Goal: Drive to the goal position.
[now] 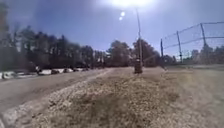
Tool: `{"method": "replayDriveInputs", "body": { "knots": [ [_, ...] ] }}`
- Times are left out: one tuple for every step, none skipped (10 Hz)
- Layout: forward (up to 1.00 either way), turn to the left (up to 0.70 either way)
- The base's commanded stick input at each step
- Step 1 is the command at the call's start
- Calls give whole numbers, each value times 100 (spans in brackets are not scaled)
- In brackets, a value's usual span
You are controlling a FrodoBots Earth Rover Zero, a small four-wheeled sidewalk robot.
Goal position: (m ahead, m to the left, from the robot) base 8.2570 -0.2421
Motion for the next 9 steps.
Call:
{"method": "replayDriveInputs", "body": {
  "knots": [
    [70,3],
    [70,3],
    [70,3],
    [70,3],
    [70,3],
    [70,3],
    [70,3],
    [70,3],
    [70,3]
  ]
}}
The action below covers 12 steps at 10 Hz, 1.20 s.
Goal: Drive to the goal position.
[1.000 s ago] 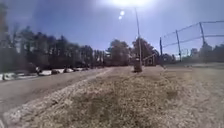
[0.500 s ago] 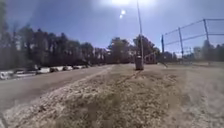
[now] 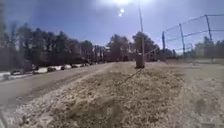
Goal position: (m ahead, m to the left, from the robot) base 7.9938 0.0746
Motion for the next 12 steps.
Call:
{"method": "replayDriveInputs", "body": {
  "knots": [
    [70,3],
    [70,3],
    [70,3],
    [70,3],
    [70,3],
    [70,3],
    [70,3],
    [70,3],
    [70,3],
    [70,3],
    [70,3],
    [70,3]
  ]
}}
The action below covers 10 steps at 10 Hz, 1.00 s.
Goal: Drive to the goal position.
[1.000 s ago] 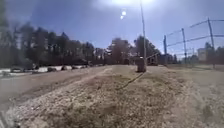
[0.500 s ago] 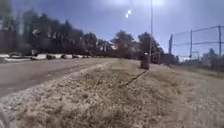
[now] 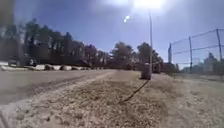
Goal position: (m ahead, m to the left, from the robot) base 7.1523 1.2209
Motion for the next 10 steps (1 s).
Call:
{"method": "replayDriveInputs", "body": {
  "knots": [
    [70,3],
    [70,3],
    [70,3],
    [70,3],
    [70,3],
    [70,3],
    [70,3],
    [70,3],
    [70,3],
    [70,3]
  ]
}}
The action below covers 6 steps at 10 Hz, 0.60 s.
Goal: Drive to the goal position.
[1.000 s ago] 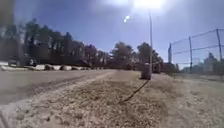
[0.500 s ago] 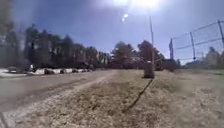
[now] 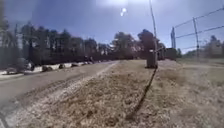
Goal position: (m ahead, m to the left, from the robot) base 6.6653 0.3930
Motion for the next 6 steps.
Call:
{"method": "replayDriveInputs", "body": {
  "knots": [
    [70,3],
    [70,3],
    [70,3],
    [70,3],
    [70,3],
    [70,3]
  ]
}}
